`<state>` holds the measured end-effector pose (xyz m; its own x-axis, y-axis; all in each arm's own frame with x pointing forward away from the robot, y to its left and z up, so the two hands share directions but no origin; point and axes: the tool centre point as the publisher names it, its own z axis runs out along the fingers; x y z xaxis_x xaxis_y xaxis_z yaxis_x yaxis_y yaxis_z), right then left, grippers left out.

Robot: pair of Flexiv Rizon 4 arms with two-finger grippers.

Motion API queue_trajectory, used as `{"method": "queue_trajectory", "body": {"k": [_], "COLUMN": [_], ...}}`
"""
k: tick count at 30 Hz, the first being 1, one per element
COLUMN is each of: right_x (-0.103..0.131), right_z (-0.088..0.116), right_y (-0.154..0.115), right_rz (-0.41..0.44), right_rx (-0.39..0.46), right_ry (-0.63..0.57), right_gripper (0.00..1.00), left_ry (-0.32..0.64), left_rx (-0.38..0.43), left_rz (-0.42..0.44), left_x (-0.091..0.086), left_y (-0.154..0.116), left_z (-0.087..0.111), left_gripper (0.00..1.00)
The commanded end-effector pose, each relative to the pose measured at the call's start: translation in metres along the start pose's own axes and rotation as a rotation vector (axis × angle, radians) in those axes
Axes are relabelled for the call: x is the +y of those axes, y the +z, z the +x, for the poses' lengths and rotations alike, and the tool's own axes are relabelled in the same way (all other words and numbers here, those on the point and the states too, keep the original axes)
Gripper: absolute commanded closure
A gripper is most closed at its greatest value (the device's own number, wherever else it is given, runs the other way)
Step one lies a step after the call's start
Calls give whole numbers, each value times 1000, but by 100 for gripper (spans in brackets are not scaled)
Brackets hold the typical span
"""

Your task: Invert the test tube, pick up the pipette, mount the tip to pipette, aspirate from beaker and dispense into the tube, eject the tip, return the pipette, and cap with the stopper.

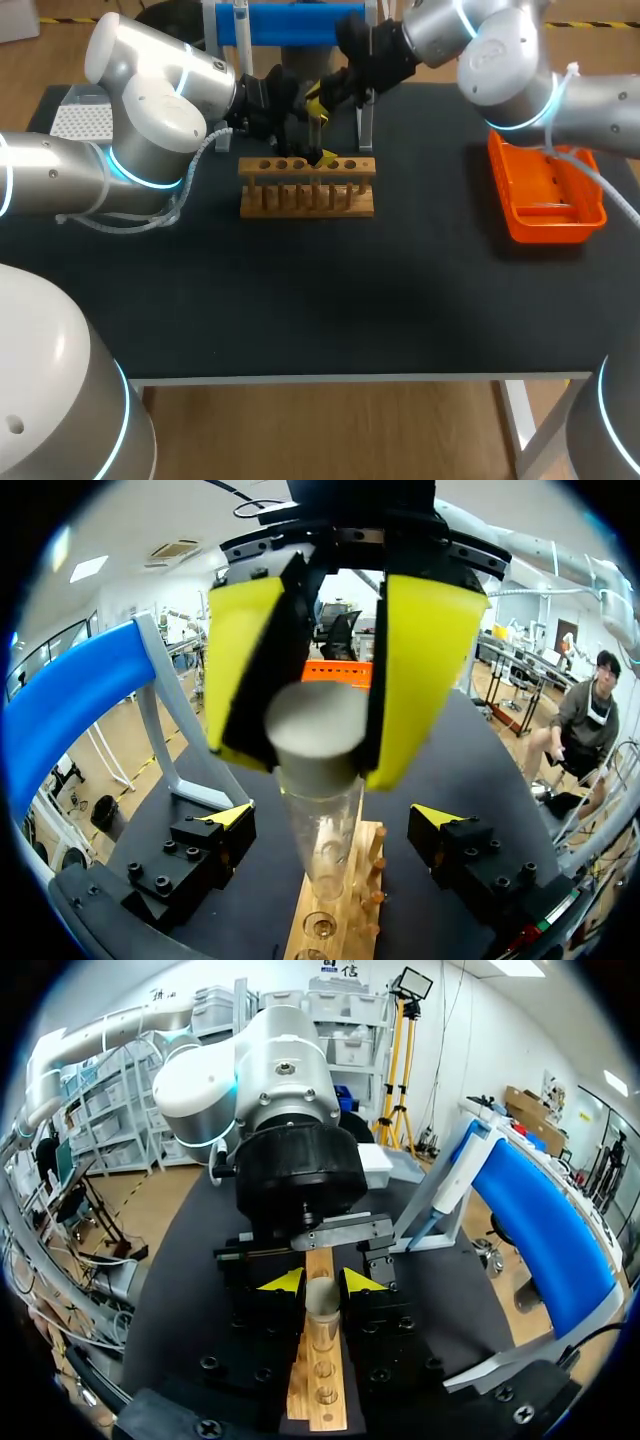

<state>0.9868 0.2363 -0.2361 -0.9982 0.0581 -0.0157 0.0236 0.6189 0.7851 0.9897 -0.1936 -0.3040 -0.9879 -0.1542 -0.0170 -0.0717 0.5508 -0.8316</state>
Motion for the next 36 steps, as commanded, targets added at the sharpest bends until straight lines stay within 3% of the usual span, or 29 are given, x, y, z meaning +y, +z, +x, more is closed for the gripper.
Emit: {"method": "queue_trajectory", "body": {"k": [1,8,10,13,14,15,36], "right_x": [-1,-5,-6,-9,-9,-10,-5], "right_z": [1,3,4,5,5,5,4], "right_y": [0,0,0,1,1,0,-22], "right_rz": [7,9,12,20,22,23,-129], "right_rx": [0,-2,-1,-2,-3,-7,-2], "right_ry": [2,12,13,18,21,24,5], "right_gripper": [100,100,93,53,15,0,0], "left_ry": [0,0,0,0,0,0,0], "left_rx": [1,1,1,1,1,1,1], "left_rz": [0,0,0,0,0,0,0], "left_x": [0,0,0,0,0,0,0], "left_y": [0,0,0,0,0,0,0], "left_z": [0,0,0,0,0,0,0], "left_gripper": [0,0,0,0,0,0,0]}}
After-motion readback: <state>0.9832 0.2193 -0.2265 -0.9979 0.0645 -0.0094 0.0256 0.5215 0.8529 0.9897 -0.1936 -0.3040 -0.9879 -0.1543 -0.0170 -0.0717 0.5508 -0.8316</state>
